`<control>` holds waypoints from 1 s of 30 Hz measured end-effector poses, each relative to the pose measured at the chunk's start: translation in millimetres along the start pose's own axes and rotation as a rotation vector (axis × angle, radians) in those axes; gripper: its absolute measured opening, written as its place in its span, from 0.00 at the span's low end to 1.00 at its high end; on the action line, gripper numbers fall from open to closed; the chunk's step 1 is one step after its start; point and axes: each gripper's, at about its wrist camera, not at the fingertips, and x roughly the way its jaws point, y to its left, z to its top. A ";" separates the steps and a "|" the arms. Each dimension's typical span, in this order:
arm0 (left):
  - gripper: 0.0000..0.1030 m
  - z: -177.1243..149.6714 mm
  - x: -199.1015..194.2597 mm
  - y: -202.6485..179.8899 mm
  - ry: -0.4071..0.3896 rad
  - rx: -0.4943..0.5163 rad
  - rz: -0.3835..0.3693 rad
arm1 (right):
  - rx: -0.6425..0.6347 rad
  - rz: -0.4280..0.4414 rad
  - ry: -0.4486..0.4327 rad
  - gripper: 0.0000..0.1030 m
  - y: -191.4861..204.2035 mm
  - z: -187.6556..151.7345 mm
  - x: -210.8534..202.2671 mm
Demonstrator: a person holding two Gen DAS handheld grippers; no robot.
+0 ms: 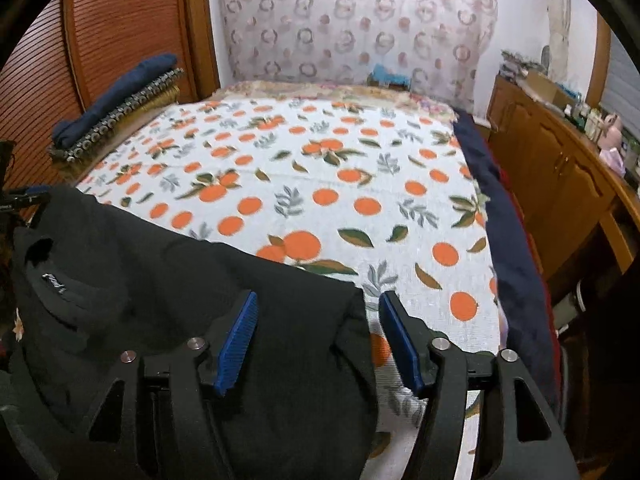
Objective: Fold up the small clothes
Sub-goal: 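Lower the black T-shirt onto the quilt and open both tools, then grasp the T-shirt edges with both tools and lift it high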
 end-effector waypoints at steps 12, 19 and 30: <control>0.17 4.7 12.1 -11.6 0.043 0.040 -0.071 | 0.004 0.020 0.047 0.70 2.6 7.3 13.7; 0.12 1.9 -22.4 -37.0 -0.053 0.085 -0.065 | -0.037 0.143 -0.061 0.13 19.6 0.9 -14.5; 0.12 17.7 -173.1 -66.2 -0.457 0.130 -0.078 | -0.032 0.105 -0.385 0.12 17.2 20.4 -162.9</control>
